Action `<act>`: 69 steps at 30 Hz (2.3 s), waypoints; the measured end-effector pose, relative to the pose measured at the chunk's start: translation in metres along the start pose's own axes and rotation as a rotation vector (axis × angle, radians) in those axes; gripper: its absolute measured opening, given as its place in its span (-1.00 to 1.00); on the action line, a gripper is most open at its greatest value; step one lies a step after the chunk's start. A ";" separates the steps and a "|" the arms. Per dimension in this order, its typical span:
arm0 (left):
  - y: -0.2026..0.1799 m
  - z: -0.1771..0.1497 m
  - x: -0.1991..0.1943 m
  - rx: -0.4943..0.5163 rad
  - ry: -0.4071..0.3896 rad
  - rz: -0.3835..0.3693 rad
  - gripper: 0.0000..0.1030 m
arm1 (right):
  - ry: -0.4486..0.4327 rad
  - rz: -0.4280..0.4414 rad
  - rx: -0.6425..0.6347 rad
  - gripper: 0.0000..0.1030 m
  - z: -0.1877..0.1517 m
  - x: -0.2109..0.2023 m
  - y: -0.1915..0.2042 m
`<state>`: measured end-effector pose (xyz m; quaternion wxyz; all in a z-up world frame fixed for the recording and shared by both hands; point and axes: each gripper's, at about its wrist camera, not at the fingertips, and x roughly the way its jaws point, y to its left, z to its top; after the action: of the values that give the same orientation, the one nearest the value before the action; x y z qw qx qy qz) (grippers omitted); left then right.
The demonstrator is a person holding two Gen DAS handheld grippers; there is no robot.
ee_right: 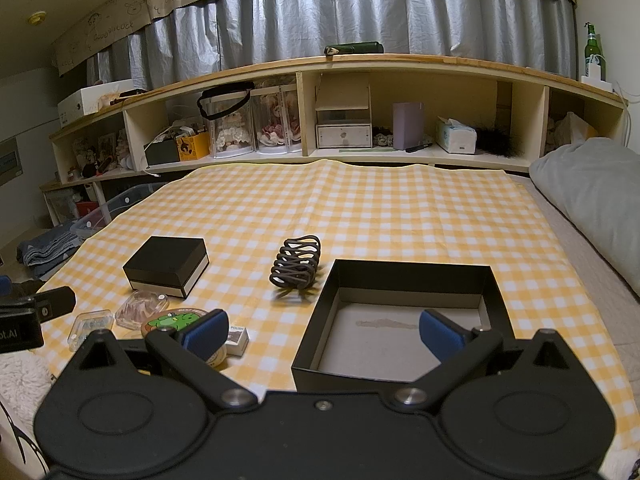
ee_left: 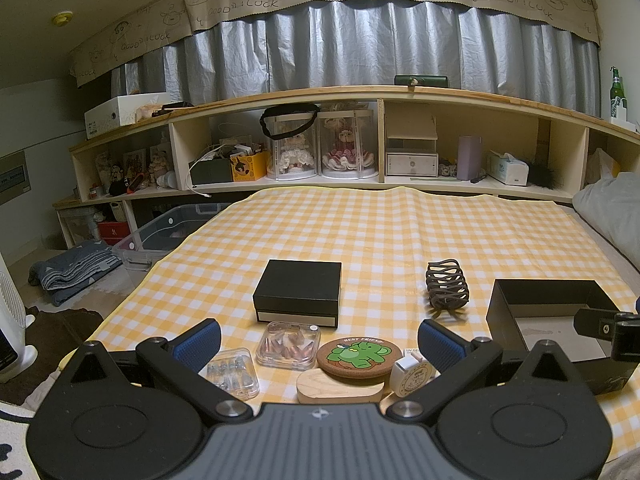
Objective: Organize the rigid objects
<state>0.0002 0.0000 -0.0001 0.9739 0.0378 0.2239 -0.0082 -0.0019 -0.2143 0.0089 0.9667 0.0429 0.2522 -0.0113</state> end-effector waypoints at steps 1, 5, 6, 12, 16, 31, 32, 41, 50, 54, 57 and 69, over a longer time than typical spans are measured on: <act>0.000 0.000 0.000 0.000 0.000 0.000 1.00 | 0.000 0.001 0.000 0.99 -0.004 0.002 -0.001; 0.000 0.000 0.000 0.001 0.000 0.000 1.00 | -0.002 0.000 0.001 0.99 -0.005 0.003 -0.002; 0.000 0.000 0.000 0.001 -0.001 -0.002 1.00 | -0.006 0.001 0.003 0.99 -0.009 0.004 -0.004; 0.001 0.002 -0.002 -0.012 -0.009 -0.009 1.00 | -0.037 0.008 0.015 1.00 -0.002 -0.006 -0.006; 0.005 0.005 -0.003 -0.023 -0.014 -0.019 1.00 | -0.076 -0.032 0.029 1.00 0.010 -0.012 -0.014; 0.021 0.061 0.050 0.008 -0.024 -0.098 1.00 | -0.118 -0.263 0.102 1.00 0.034 -0.012 -0.084; 0.025 0.066 0.060 0.015 -0.020 -0.101 1.00 | -0.112 -0.269 0.105 1.00 0.036 -0.009 -0.089; 0.059 0.084 0.152 0.008 0.111 -0.103 1.00 | 0.018 -0.336 0.128 1.00 0.038 0.028 -0.126; 0.113 0.075 0.234 -0.248 0.273 -0.152 1.00 | 0.211 -0.219 0.268 0.37 0.025 0.057 -0.160; 0.120 0.064 0.259 -0.302 0.316 -0.134 1.00 | 0.342 -0.183 0.310 -0.19 0.015 0.075 -0.158; 0.121 0.056 0.273 -0.357 0.351 -0.159 0.98 | 0.413 -0.179 0.295 -0.22 0.009 0.086 -0.151; 0.100 0.037 0.280 -0.484 0.551 -0.416 0.70 | 0.502 -0.258 0.242 -0.71 0.004 0.098 -0.148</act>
<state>0.2718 0.0971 -0.0825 0.8360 -0.2372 0.4741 -0.1416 0.0791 -0.3625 -0.0468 0.8525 0.1270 0.4835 -0.1529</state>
